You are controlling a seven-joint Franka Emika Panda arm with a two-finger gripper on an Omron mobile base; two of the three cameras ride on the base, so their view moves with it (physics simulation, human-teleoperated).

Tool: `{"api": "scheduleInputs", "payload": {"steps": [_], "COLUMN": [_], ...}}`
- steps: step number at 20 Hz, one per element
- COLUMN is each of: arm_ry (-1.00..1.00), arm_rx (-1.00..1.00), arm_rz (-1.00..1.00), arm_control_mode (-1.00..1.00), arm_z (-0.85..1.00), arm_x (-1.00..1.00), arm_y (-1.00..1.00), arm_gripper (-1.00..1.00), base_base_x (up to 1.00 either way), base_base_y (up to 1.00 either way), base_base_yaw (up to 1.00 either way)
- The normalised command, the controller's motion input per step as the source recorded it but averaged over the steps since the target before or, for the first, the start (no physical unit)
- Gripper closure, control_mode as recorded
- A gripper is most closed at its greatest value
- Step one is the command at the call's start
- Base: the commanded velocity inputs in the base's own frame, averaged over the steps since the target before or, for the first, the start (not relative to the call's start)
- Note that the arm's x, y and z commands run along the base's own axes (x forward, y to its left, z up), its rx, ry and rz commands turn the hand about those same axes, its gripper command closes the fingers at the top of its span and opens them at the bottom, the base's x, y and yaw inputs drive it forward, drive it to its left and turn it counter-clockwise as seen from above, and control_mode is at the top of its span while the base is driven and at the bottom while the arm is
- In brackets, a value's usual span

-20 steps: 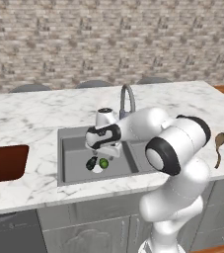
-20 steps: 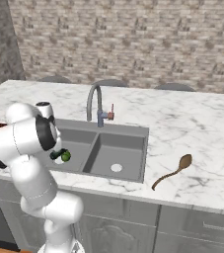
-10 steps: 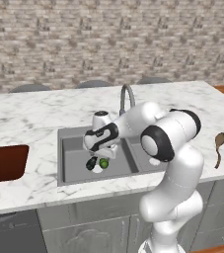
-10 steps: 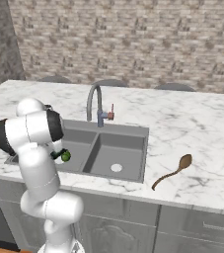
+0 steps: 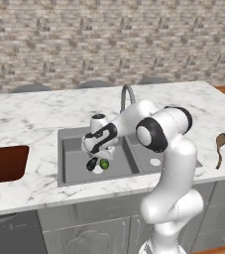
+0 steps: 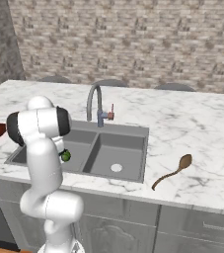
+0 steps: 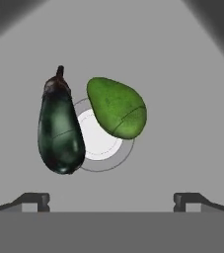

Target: Pick up all produce items and place them in the sink. Turn on the sink faucet to wash them. Then turn the sink off and put them in the tray.

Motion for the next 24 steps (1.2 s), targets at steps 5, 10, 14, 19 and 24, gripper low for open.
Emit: {"api": "scheduleInputs", "payload": {"steps": [5, 10, 14, 19, 24], "arm_ry": [0.00, 0.00, 0.00, 0.00, 0.00], "arm_rx": [-0.02, -0.01, -0.01, 0.00, 0.00], "arm_rz": [0.00, 0.00, 0.00, 0.00, 0.00], "arm_control_mode": [-1.00, -1.00, -1.00, -1.00, -1.00], "arm_z": [-0.22, -0.27, -0.29, -0.29, -0.26], "arm_x": [0.32, 0.31, 0.32, 0.27, 0.11], "arm_y": [0.09, 0.08, 0.06, 0.04, 0.02], "arm_gripper": [-1.00, -1.00, -1.00, -1.00, -1.00], "base_base_x": [0.00, 0.00, 0.00, 0.00, 0.00], "base_base_y": [0.00, 0.00, 0.00, 0.00, 0.00], "base_base_yaw": [0.00, 0.00, 0.00, 0.00, 0.00]}}
